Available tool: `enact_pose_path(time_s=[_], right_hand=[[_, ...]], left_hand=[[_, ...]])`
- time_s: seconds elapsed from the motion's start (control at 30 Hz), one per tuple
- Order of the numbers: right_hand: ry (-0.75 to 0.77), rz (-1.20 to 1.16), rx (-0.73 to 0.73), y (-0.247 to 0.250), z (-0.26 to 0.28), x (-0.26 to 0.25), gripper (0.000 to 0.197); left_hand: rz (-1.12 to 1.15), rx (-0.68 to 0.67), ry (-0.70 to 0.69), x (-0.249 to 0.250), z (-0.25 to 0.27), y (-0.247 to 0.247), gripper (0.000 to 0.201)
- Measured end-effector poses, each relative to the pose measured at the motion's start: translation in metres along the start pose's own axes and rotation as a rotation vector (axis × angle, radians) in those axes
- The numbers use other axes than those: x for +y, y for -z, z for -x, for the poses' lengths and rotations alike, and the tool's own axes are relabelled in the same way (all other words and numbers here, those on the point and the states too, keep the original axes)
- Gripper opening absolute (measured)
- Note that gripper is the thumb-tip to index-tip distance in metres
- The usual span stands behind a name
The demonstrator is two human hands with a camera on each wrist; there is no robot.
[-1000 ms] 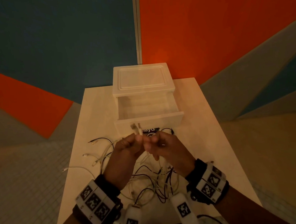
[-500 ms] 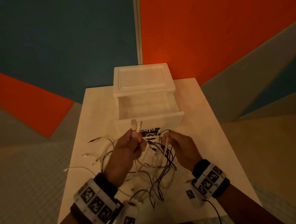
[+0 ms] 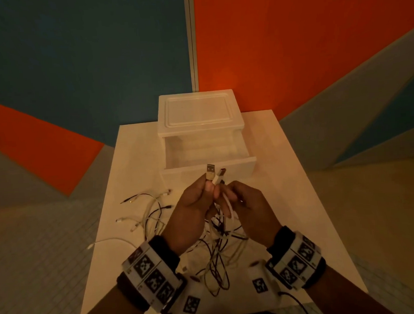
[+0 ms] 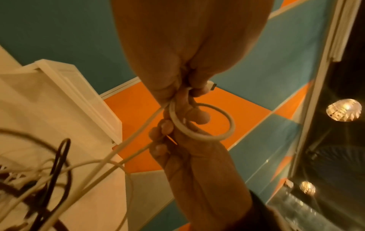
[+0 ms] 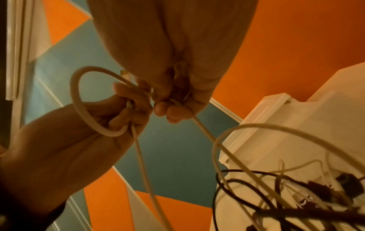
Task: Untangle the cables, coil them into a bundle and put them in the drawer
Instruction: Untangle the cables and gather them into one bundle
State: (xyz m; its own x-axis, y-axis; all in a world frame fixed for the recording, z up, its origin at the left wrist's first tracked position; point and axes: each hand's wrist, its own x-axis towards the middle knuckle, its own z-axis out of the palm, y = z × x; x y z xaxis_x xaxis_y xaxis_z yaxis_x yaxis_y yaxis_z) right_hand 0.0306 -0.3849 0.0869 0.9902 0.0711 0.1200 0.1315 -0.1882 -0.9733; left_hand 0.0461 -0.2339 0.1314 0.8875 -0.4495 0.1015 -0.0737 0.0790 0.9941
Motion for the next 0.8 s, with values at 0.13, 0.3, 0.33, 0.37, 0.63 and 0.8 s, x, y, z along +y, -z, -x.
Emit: enact_pose_path(time_s=[0.13,0.3,0.33,0.37,0.63,0.8], right_hand=[[-0.016,-0.049,-0.097,-0.002,0.004,0.0,0.025],[-0.212,0.079,-0.309,0.0,0.014,0.048,0.014],[-0.231,0.12,-0.322,0.0,0.016,0.058,0.013],[-0.243,0.148,-0.324,0.001,0.018,0.069,0.013],[-0.292,0.403,-0.332,0.006,0.007,0.122,0.059],[-0.088,0.459,-0.235,0.011,0.003,0.101,0.023]], left_hand=[[0.081,0.021,0.019,-0.001,0.001,0.001,0.03],[0.26,0.067,-0.061,0.021,-0.003,0.008,0.028],[0.285,0.068,-0.078,0.026,-0.003,0.011,0.028],[0.309,0.067,-0.091,0.03,-0.004,0.014,0.027],[0.317,0.058,-0.1,0.034,0.01,0.015,0.023],[0.063,0.054,-0.027,0.011,0.012,0.017,0.028]])
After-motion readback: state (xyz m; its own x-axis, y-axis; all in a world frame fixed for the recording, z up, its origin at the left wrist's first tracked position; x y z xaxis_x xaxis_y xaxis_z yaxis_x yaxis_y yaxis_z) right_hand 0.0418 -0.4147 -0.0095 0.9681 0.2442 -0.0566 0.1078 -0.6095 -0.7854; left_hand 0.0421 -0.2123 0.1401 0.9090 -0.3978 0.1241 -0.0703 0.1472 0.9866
